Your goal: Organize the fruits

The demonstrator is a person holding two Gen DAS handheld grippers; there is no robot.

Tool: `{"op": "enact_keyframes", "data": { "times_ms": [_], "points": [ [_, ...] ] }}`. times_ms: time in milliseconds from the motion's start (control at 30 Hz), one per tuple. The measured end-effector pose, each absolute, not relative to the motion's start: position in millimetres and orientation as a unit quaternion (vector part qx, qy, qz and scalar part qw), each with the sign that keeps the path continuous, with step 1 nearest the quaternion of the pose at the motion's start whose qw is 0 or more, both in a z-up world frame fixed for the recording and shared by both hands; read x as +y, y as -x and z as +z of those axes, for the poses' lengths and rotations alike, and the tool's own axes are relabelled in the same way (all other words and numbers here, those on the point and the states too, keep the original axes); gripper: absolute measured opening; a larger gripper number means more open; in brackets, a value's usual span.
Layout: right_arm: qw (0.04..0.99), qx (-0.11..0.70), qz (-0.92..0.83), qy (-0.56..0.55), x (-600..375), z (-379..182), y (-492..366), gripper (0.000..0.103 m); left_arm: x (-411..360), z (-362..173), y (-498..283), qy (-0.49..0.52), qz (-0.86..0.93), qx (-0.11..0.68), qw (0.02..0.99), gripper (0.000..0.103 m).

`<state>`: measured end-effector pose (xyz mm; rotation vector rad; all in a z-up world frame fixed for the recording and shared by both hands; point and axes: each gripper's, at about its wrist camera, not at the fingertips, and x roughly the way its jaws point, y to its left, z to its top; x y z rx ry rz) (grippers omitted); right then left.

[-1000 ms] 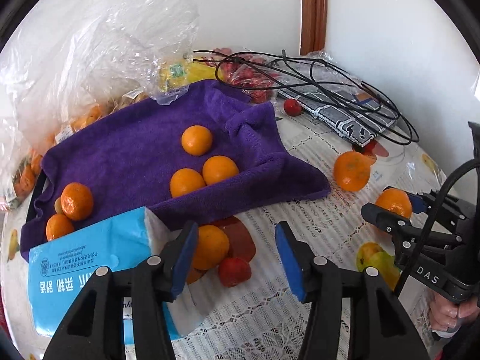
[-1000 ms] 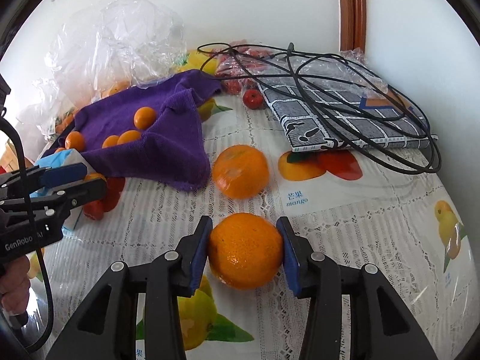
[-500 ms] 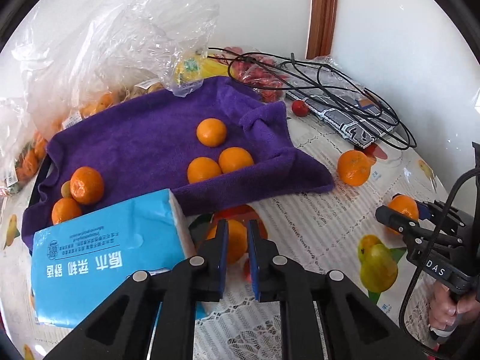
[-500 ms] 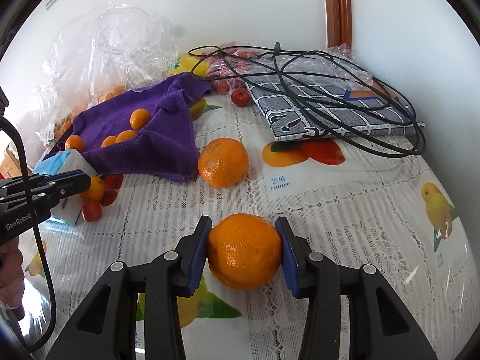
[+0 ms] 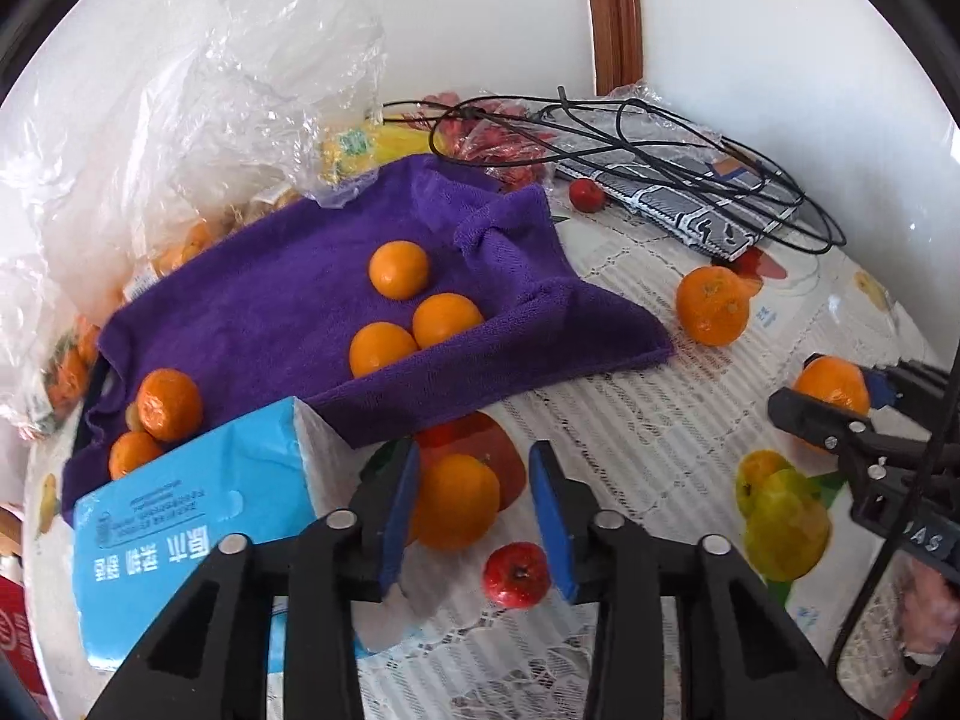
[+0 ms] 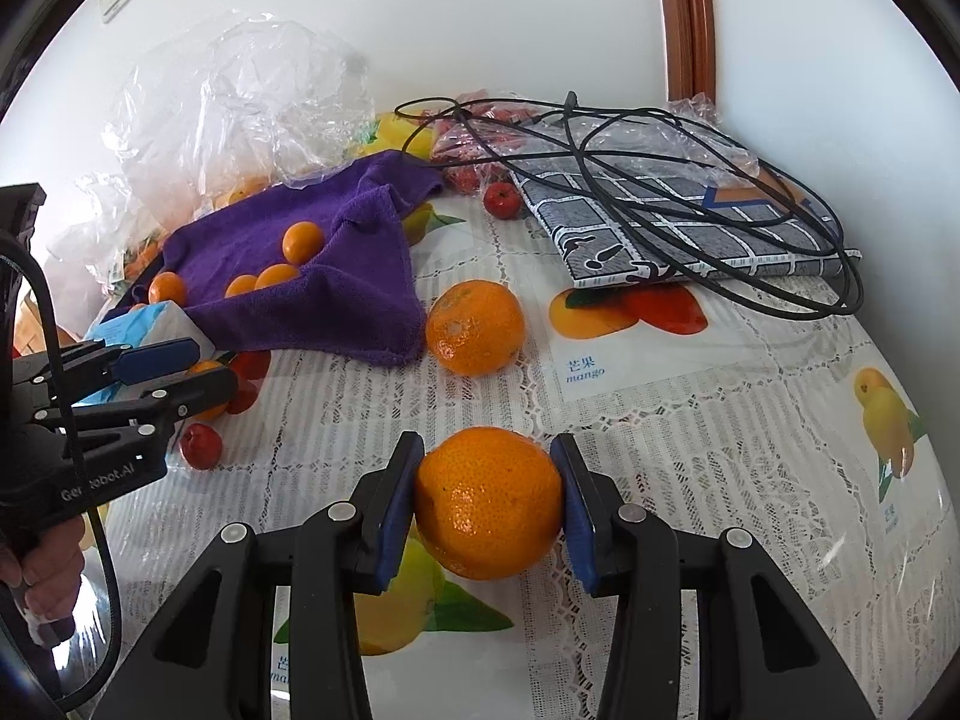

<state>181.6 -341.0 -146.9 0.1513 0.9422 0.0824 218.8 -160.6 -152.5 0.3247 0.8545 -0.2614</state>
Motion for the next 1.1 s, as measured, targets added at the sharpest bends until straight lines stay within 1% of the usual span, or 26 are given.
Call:
{"op": "enact_keyframes", "data": {
  "times_ms": [33, 67, 133, 167, 333, 367, 400, 467, 533, 567, 833, 867, 900, 967, 1033, 1067, 1100],
  "points": [
    [0.887, 0.453, 0.039, -0.074, -340.9, -147.7, -181.3, 0.043, -159.3, -152.7, -218.6, -0.16, -0.12, 0.407, 0.891, 0.024],
    [0.887, 0.454, 0.038, -0.075, -340.6, -148.5, -181.1, 0.043, -156.0, -151.4, -218.6, -0.151, -0.126, 0.407, 0.892, 0.023],
    [0.886, 0.456, 0.038, -0.077, -340.0, -150.5, -180.9, 0.043, -148.0, -146.3, -220.6, -0.124, -0.139, 0.41, 0.893, 0.018],
    [0.886, 0.456, 0.037, -0.077, -339.8, -150.8, -180.7, 0.043, -145.2, -144.5, -221.5, -0.116, -0.142, 0.41, 0.893, 0.012],
    [0.887, 0.454, 0.037, -0.078, -338.4, -149.1, -179.5, 0.043, -140.7, -141.2, -219.4, -0.099, -0.172, 0.427, 0.882, 0.011],
    [0.887, 0.454, 0.037, -0.077, -338.0, -148.9, -179.1, 0.043, -140.7, -141.1, -217.4, -0.099, -0.176, 0.427, 0.881, 0.018],
    [0.887, 0.453, 0.036, -0.075, -337.5, -148.8, -178.5, 0.043, -141.6, -141.0, -215.3, -0.102, -0.178, 0.427, 0.88, 0.031],
    [0.887, 0.454, 0.037, -0.076, -337.3, -148.9, -177.8, 0.043, -143.3, -142.4, -213.3, -0.101, -0.185, 0.429, 0.878, 0.039],
    [0.887, 0.454, 0.037, -0.076, -336.9, -148.9, -176.9, 0.043, -146.7, -143.8, -212.7, -0.109, -0.179, 0.427, 0.88, 0.043],
    [0.887, 0.454, 0.037, -0.076, -337.0, -148.6, -176.5, 0.043, -148.9, -144.7, -213.6, -0.116, -0.174, 0.427, 0.88, 0.047],
    [0.889, 0.449, 0.036, -0.082, -342.0, -145.3, -175.0, 0.043, -168.9, -154.1, -223.7, -0.193, -0.116, 0.423, 0.878, 0.048],
    [0.889, 0.449, 0.036, -0.082, -342.3, -145.4, -175.2, 0.043, -169.7, -155.4, -225.4, -0.202, -0.11, 0.423, 0.876, 0.046],
    [0.889, 0.448, 0.035, -0.082, -342.5, -145.7, -175.5, 0.043, -171.7, -156.9, -226.4, -0.215, -0.098, 0.419, 0.876, 0.035],
    [0.889, 0.449, 0.036, -0.085, -343.3, -146.6, -176.2, 0.043, -172.5, -156.4, -226.6, -0.231, -0.08, 0.407, 0.88, 0.023],
    [0.889, 0.448, 0.037, -0.088, -343.9, -147.4, -176.3, 0.043, -164.2, -147.0, -226.1, -0.19, -0.117, 0.408, 0.886, 0.012],
    [0.889, 0.449, 0.036, -0.087, -343.7, -147.8, -176.0, 0.043, -159.8, -142.3, -225.3, -0.166, -0.142, 0.412, 0.884, 0.009],
    [0.889, 0.449, 0.036, -0.086, -343.7, -148.3, -175.9, 0.043, -155.2, -138.0, -225.5, -0.14, -0.169, 0.421, 0.88, 0.009]
  ]
}}
